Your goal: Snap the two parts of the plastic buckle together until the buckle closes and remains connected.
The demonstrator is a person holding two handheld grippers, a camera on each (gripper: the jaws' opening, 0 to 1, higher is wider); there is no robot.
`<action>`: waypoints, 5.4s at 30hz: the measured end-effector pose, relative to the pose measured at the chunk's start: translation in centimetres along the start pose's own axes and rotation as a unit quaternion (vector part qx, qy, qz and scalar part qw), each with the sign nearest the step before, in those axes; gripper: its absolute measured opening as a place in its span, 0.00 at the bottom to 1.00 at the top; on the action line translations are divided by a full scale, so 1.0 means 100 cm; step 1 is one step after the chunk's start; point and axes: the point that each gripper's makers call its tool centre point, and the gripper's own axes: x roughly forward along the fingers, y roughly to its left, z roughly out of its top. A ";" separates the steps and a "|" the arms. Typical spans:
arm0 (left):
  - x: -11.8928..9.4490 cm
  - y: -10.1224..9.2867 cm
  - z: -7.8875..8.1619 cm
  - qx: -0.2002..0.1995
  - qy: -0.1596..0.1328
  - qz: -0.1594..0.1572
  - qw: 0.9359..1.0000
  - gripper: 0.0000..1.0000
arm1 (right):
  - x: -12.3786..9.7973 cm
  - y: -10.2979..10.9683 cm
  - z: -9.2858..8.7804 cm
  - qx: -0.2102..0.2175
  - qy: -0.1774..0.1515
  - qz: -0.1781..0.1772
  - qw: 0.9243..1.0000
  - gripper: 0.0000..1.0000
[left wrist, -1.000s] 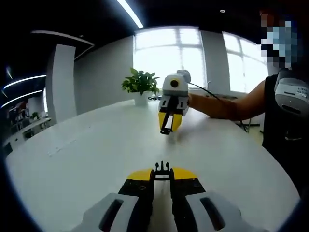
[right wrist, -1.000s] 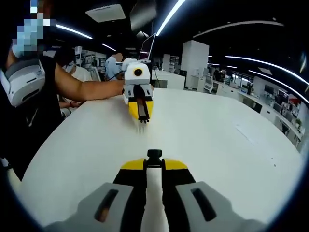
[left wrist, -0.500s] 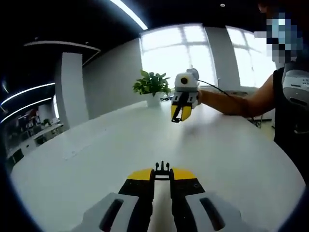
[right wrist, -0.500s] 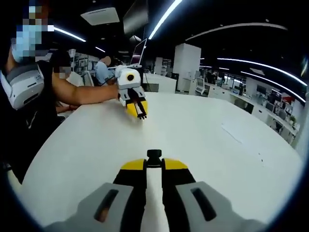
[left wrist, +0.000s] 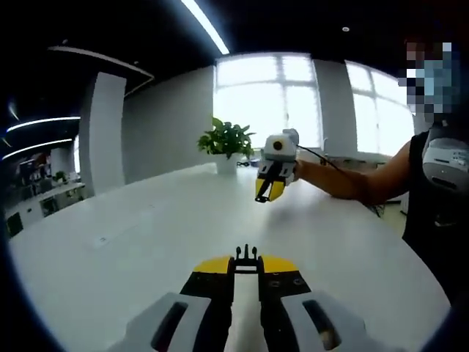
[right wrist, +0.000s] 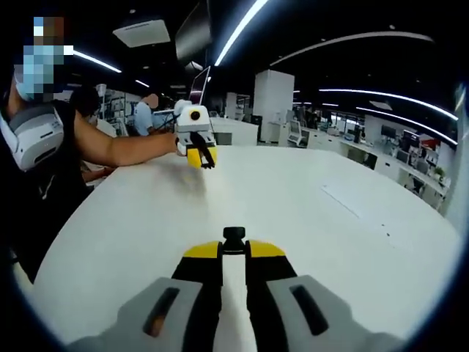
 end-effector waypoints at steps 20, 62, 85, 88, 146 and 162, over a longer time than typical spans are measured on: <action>0.001 -0.022 -0.012 0.006 0.025 -0.018 0.999 0.10 | 0.012 0.024 0.003 0.003 0.009 0.038 0.999 0.09; 0.015 -0.052 -0.027 0.012 0.060 -0.042 0.997 0.11 | 0.065 0.070 -0.005 -0.019 0.031 0.104 0.994 0.10; 0.029 -0.043 -0.045 0.062 0.082 -0.022 0.994 0.11 | 0.074 0.072 -0.001 -0.035 0.009 0.111 0.993 0.10; 0.028 -0.043 -0.042 0.056 0.077 -0.024 0.995 0.11 | 0.075 0.072 -0.003 -0.033 0.010 0.114 0.993 0.10; 0.037 -0.068 -0.045 0.050 0.088 -0.070 0.992 0.11 | 0.094 0.098 -0.010 -0.035 0.042 0.146 0.988 0.09; 0.042 -0.068 -0.046 0.046 0.093 -0.071 0.992 0.11 | 0.100 0.098 -0.009 -0.034 0.039 0.143 0.988 0.10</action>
